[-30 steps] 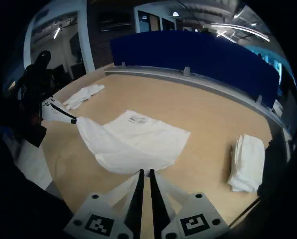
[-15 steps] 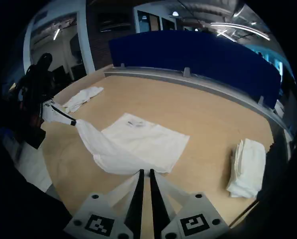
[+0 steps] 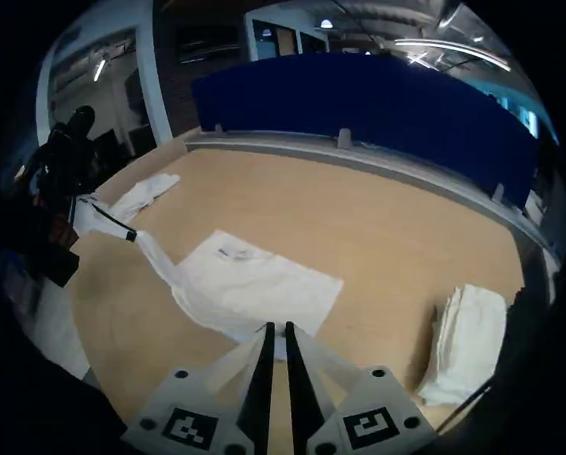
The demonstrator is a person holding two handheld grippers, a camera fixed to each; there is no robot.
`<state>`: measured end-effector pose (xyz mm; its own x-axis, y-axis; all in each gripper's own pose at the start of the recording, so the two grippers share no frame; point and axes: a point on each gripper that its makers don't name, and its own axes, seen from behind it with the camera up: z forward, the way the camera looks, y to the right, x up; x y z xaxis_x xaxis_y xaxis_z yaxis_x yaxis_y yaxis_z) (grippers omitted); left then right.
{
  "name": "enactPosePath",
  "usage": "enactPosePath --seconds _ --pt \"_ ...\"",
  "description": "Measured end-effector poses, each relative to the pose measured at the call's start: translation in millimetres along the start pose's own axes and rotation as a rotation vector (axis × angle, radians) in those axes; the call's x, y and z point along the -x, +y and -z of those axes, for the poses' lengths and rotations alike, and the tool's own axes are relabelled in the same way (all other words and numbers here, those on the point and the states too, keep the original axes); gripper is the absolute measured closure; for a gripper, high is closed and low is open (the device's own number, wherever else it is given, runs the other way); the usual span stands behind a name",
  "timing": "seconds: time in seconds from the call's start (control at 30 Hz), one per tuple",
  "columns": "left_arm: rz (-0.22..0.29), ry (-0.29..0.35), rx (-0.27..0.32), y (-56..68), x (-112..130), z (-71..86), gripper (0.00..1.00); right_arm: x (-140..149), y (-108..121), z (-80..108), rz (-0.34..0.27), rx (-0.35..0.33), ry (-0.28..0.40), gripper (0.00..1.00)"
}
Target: Fold towel
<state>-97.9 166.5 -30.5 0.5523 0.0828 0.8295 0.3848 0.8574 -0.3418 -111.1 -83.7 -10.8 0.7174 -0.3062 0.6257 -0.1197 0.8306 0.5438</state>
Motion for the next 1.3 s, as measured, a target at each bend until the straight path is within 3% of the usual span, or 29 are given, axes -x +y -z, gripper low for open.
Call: enactPosePath --seconds 0.27,0.6,1.1,1.3 --pt "-0.001 -0.024 -0.021 -17.3 -15.8 -26.5 0.93 -9.7 28.3 -31.9 -0.026 0.03 -0.006 0.9" --pt "-0.003 -0.069 -0.032 -34.1 -11.8 -57.7 0.93 2.0 42.6 -59.9 -0.066 0.039 -0.036 0.9" --pt "0.061 -0.124 -0.034 -54.0 -9.4 -88.8 0.92 14.3 58.8 -92.1 -0.132 0.068 -0.065 0.9" --pt "0.094 -0.111 -0.043 -62.1 -19.1 -97.8 0.91 15.4 61.3 -102.4 -0.158 0.083 -0.062 0.9"
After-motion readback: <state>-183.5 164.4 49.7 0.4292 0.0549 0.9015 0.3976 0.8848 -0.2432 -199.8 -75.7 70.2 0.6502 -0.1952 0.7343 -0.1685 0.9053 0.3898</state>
